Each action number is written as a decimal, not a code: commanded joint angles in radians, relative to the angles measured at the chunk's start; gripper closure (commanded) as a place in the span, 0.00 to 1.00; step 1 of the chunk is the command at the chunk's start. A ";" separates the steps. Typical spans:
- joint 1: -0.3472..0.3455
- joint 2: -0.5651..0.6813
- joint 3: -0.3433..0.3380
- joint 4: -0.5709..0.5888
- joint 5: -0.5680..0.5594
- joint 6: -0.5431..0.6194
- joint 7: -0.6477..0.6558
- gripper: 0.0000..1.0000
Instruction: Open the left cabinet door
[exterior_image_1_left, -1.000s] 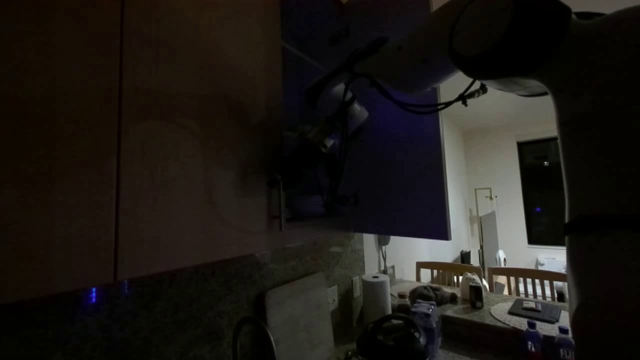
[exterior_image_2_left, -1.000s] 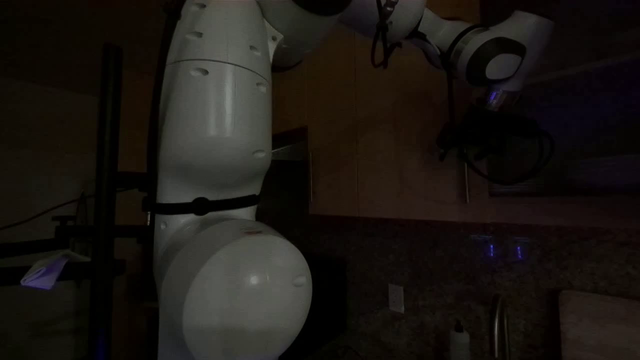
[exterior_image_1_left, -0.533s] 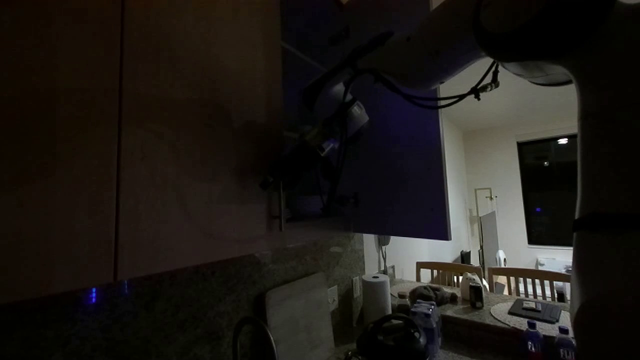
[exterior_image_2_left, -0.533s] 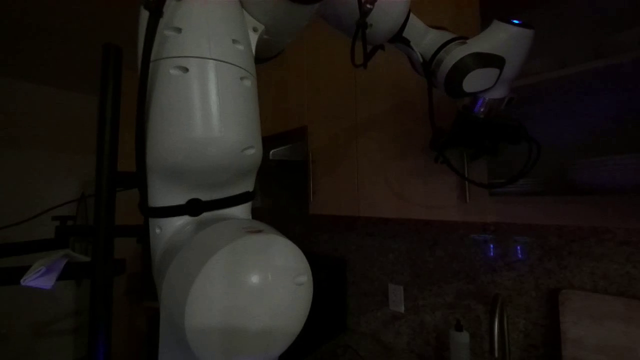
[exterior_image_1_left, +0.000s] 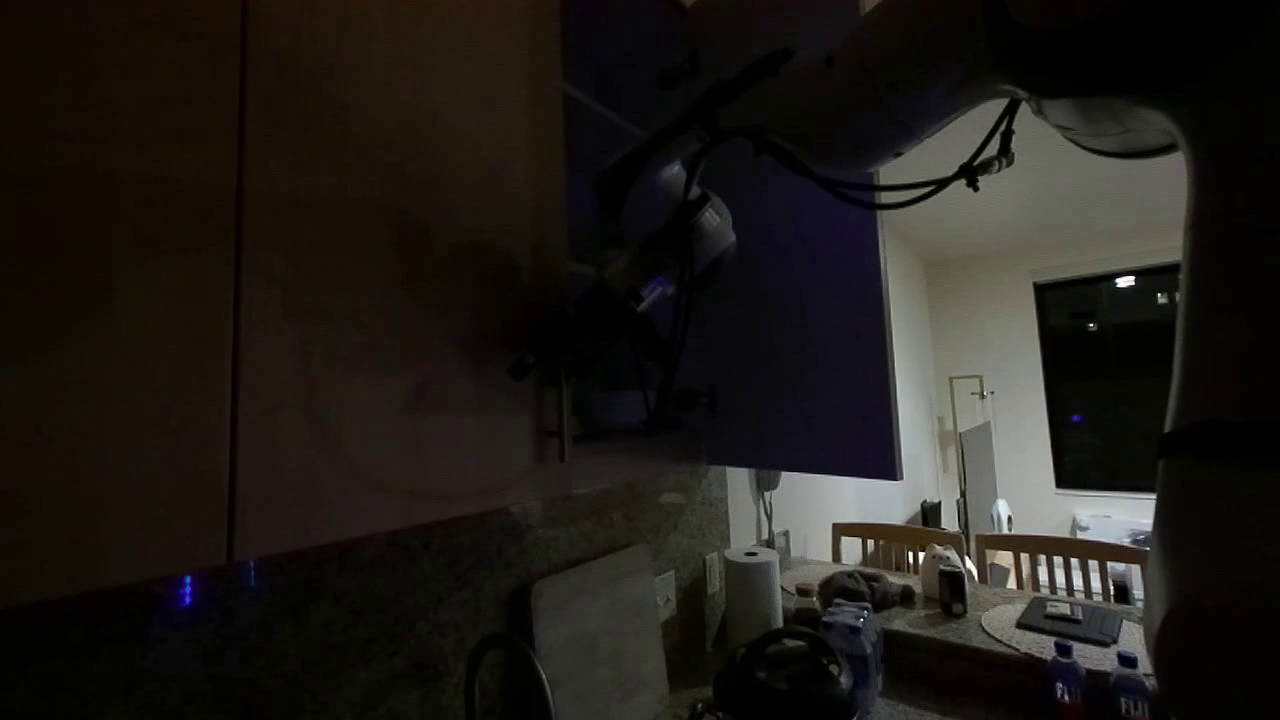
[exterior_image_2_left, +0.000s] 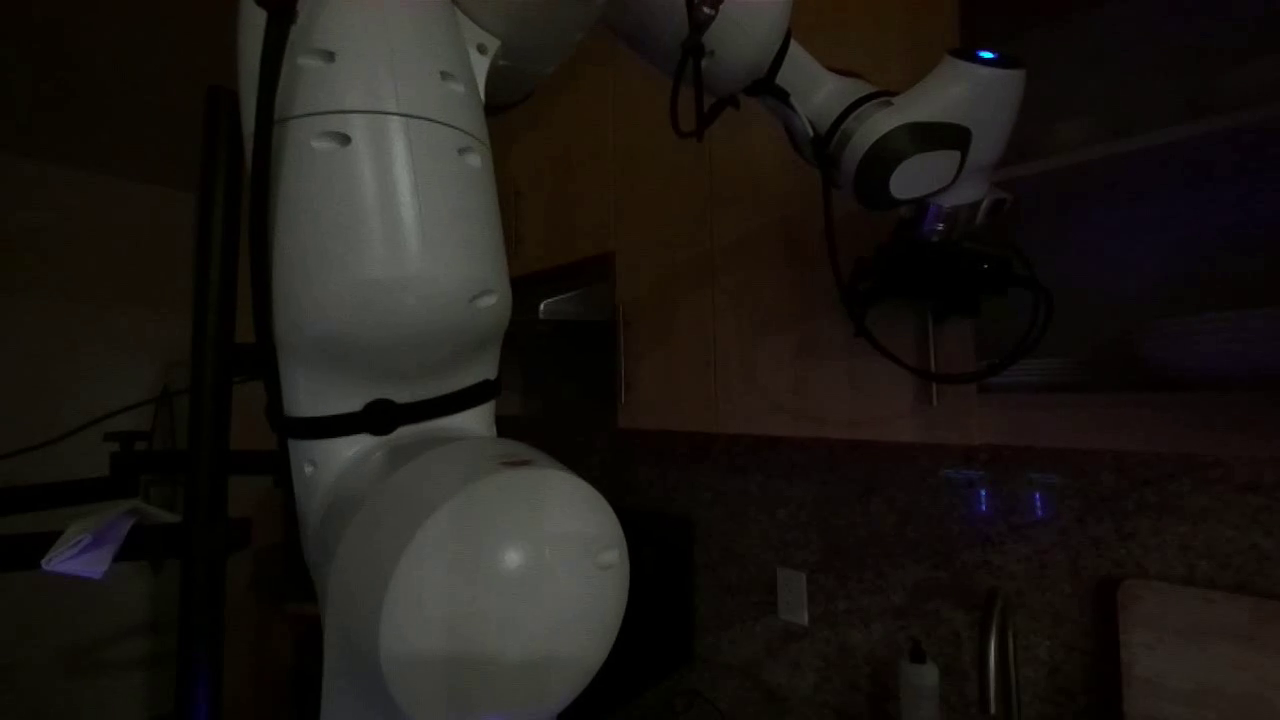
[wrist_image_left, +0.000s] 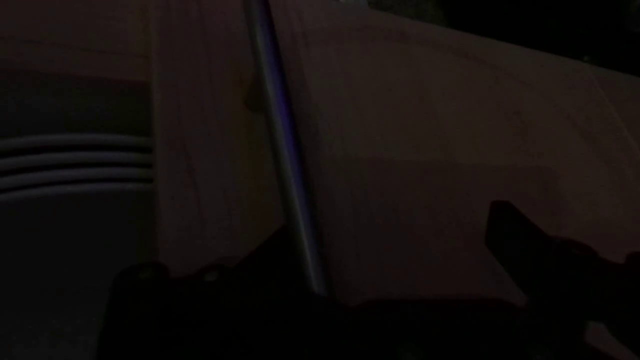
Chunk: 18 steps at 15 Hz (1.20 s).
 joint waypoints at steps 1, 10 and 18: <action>0.011 -0.053 -0.003 -0.060 -0.038 -0.063 0.087 0.00; 0.008 -0.087 -0.029 -0.066 -0.068 -0.195 0.090 0.00; 0.035 -0.130 0.008 -0.141 -0.141 -0.048 0.224 0.00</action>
